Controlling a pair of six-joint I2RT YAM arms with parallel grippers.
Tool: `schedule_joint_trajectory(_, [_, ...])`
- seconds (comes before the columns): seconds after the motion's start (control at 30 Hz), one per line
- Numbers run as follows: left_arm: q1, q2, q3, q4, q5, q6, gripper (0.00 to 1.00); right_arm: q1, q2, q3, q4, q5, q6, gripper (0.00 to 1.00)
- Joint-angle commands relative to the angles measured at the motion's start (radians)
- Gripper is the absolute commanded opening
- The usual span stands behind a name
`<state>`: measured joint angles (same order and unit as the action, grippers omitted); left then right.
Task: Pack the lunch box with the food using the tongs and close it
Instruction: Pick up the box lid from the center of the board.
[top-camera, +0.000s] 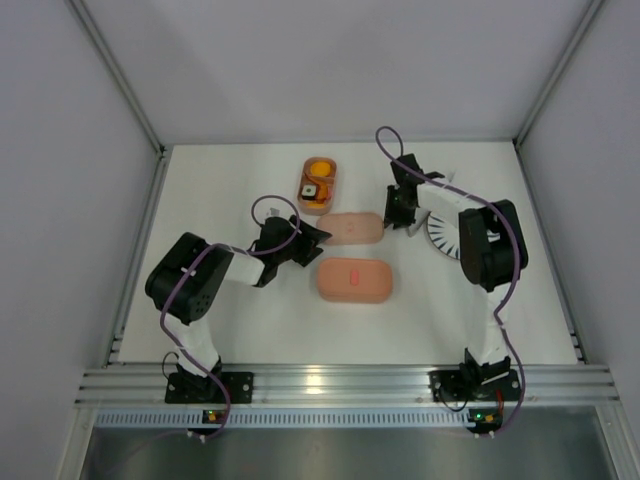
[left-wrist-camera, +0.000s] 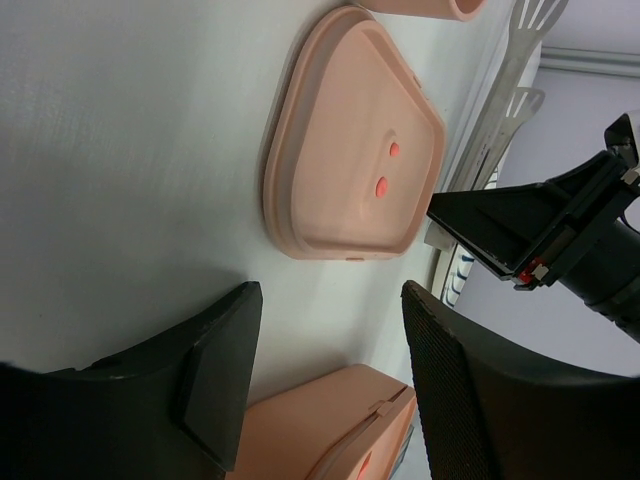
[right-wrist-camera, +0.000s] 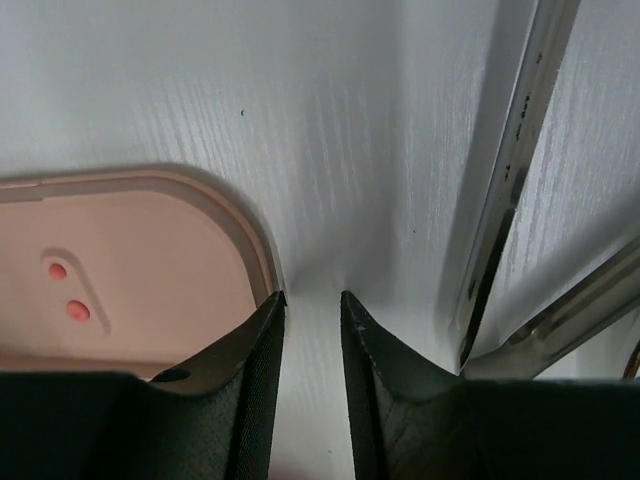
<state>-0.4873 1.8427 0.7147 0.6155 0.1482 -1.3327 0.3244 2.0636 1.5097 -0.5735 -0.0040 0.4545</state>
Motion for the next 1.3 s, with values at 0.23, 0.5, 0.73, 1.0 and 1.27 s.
schedule_joint_trajectory(0.23, [-0.007, 0.001, 0.005, -0.040, -0.018, 0.020, 0.63, 0.027, -0.080, -0.042, 0.054, 0.009, 0.013, 0.29])
schedule_joint_trajectory(0.5, [-0.007, -0.003, -0.003, -0.040, -0.027, 0.026, 0.63, 0.028, -0.138, -0.032, 0.055, 0.010, 0.023, 0.29])
schedule_joint_trajectory(0.73, [-0.005, -0.003, -0.003, -0.042, -0.022, 0.029, 0.63, 0.047, -0.094, 0.012, 0.040, 0.009, 0.010, 0.31])
schedule_joint_trajectory(1.0, [-0.007, -0.003, -0.003, -0.045, -0.019, 0.036, 0.63, 0.067, -0.030, 0.044, 0.041, -0.014, 0.006, 0.32])
schedule_joint_trajectory(1.27, [-0.005, -0.005, 0.002, -0.051, -0.024, 0.044, 0.63, 0.067, -0.003, 0.035, 0.026, 0.065, 0.006, 0.32])
